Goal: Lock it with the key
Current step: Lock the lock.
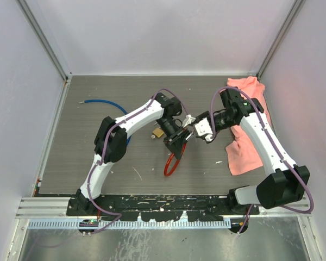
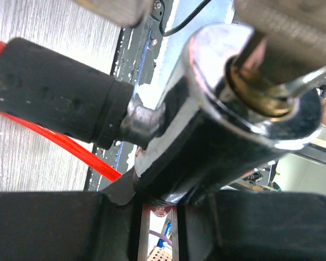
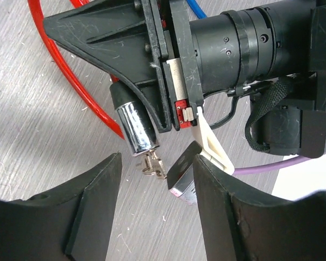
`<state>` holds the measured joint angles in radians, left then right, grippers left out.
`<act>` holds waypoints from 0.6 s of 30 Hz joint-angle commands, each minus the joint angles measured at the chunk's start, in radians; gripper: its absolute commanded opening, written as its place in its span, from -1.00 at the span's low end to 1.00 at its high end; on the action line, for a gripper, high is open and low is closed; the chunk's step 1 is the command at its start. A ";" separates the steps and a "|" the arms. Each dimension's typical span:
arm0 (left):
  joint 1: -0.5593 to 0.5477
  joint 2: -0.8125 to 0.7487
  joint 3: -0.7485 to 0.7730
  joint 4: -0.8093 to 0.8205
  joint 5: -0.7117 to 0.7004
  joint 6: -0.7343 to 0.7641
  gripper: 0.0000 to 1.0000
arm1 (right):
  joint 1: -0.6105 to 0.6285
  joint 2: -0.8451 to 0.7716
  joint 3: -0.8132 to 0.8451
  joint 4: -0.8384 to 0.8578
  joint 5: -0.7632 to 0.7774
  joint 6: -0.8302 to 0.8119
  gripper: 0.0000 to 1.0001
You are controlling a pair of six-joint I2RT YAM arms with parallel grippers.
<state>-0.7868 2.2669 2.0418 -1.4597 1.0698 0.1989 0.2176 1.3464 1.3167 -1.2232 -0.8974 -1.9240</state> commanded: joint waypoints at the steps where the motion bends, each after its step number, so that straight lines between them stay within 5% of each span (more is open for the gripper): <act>1: -0.017 0.029 0.001 -0.084 -0.041 -0.015 -0.98 | 0.039 -0.007 0.007 0.084 0.040 0.051 0.19; 18: -0.019 0.024 0.001 -0.087 -0.033 -0.010 -0.97 | 0.097 -0.023 -0.071 0.124 0.116 0.078 0.01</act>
<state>-0.7906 2.2719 2.0418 -1.4708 1.0698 0.1993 0.3054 1.3479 1.2510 -1.1233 -0.8032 -1.8500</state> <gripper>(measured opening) 0.174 0.506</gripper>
